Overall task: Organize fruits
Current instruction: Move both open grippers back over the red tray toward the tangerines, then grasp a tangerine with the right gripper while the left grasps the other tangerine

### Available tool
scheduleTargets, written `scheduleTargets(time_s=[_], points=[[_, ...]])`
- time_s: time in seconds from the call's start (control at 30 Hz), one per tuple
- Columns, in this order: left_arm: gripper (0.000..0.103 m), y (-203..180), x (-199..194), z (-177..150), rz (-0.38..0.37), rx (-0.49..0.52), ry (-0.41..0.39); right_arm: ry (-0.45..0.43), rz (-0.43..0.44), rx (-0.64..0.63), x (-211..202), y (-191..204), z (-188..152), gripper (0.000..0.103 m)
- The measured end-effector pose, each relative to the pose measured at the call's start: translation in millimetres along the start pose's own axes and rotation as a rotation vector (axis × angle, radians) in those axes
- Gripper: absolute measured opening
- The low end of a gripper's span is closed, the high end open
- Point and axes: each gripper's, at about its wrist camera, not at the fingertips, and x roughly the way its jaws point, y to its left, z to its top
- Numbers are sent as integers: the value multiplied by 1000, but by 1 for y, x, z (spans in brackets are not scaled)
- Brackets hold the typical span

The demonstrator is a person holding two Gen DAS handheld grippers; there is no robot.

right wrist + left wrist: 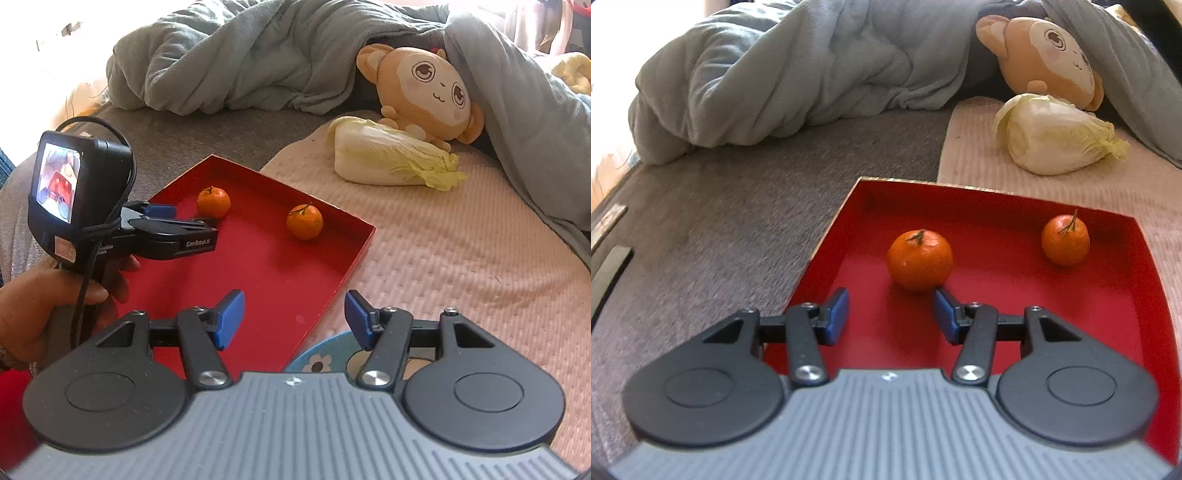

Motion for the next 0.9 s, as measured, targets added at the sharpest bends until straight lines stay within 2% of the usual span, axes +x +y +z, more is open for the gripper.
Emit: scheduleTargets(time_s=[0.1,0.17,0.3,0.37,0.47,0.67,0.83,0.87,0.9], points=[[53,-4,0,1,-6,15,-15,-9,-10,-9,16,-7,8,66],[50,-5,-1,-1,-10,22,-25,-18,-4,36,29,-17,15,66],[29,-5,-1,-3,-48,21,-38,-33,34,115,50,-29,26,65],[26,-6,-2,-4,-52,23,-36,-34,54,120,61,-27,32,60],[14,-2,-3,-6,-64,14,-29,-25,82,125,77,-20,42,53],[13,13,-10,-13,-104,-15,-14,8,44,120,107,-6,53,51],[17,22,-11,-14,-118,-8,-19,36,1,162,127,-9,53,52],[18,23,-10,-14,-122,-9,-21,34,-5,167,130,-10,53,52],[31,23,-10,-13,-117,-6,-23,31,-10,177,132,-12,53,52]])
